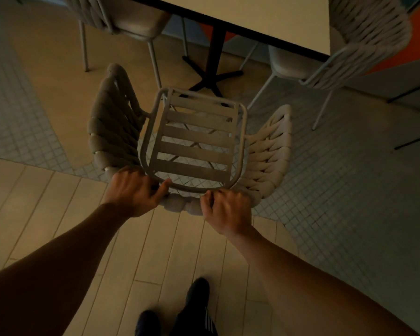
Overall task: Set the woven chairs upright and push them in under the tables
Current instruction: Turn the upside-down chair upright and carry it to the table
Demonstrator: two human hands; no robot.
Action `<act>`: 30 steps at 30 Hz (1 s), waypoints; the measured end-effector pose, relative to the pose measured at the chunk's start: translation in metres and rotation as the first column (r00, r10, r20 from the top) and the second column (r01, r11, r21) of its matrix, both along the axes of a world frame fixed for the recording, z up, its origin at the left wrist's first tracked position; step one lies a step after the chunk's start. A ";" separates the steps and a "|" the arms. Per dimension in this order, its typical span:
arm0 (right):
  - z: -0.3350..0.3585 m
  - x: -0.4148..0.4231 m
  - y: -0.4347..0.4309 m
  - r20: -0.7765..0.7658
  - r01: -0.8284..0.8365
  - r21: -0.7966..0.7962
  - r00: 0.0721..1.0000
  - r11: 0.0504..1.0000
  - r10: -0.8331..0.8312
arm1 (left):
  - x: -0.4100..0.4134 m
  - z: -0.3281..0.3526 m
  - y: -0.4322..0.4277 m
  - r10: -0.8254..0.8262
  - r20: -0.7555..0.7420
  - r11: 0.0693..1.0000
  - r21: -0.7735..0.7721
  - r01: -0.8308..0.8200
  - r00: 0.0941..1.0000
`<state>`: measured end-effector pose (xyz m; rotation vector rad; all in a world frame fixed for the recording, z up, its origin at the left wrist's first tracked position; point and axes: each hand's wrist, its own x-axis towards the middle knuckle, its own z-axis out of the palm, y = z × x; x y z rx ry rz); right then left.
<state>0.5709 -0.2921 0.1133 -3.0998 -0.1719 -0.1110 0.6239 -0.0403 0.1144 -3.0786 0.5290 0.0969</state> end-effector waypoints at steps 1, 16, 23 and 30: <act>0.001 0.004 0.001 -0.022 0.004 -0.007 1.000 1.000 -0.004 | 0.004 0.001 0.001 -0.008 0.000 1.000 0.003 0.008 1.000; 0.010 0.046 0.007 0.099 -0.050 0.038 0.994 0.998 0.046 | 0.050 0.019 0.003 -0.068 -0.063 0.997 0.041 0.071 0.996; 0.000 0.067 0.011 0.081 -0.102 -0.086 0.991 0.991 0.109 | 0.068 0.026 0.009 -0.106 -0.074 0.994 0.026 0.108 0.992; -0.005 0.083 0.015 0.118 -0.069 -0.070 0.990 0.995 0.077 | 0.086 0.027 0.015 -0.150 0.025 0.986 -0.069 0.151 0.988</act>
